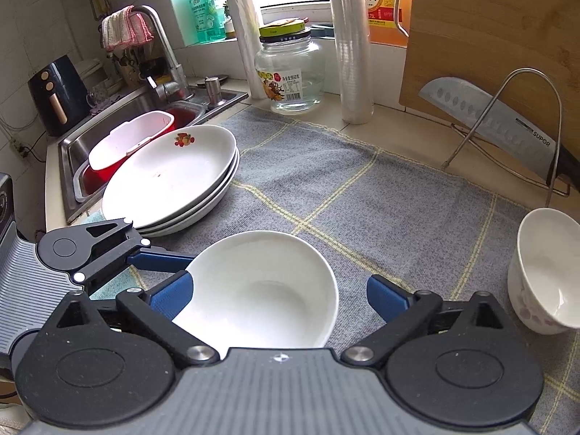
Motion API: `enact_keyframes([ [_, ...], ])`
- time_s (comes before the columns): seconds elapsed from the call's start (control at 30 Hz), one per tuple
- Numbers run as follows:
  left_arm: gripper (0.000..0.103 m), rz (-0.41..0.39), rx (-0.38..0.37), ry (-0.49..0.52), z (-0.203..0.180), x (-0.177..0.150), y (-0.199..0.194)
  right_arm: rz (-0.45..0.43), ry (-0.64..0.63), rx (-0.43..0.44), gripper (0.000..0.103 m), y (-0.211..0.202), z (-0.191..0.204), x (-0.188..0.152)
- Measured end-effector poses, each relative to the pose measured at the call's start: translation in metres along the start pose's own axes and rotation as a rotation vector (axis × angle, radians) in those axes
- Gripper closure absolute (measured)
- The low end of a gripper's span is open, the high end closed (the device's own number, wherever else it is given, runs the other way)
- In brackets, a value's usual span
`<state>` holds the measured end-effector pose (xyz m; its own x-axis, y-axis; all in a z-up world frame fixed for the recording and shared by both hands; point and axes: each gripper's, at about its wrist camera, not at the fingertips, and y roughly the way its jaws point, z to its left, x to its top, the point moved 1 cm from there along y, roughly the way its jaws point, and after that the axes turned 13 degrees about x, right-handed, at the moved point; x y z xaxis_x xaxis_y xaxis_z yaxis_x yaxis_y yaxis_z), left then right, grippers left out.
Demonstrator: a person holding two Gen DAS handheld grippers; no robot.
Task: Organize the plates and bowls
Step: 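Lower the bowl onto the towel beside the plates and open both tools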
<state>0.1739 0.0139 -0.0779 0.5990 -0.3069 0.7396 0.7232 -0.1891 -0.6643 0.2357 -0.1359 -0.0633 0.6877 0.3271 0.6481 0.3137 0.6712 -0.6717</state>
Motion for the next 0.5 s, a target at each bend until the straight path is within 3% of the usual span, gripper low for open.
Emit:
enact_keyframes([
  [0.17,0.003,0.002,0.02,0.004,0.003,0.0,-0.013,-0.028,0.004,-0.047,0.0,-0.017,-0.003,-0.004],
  [0.5,0.001,-0.03,0.032,0.013,-0.003,0.024,-0.037,-0.102,-0.012,-0.254,0.0,-0.062,-0.015,-0.026],
])
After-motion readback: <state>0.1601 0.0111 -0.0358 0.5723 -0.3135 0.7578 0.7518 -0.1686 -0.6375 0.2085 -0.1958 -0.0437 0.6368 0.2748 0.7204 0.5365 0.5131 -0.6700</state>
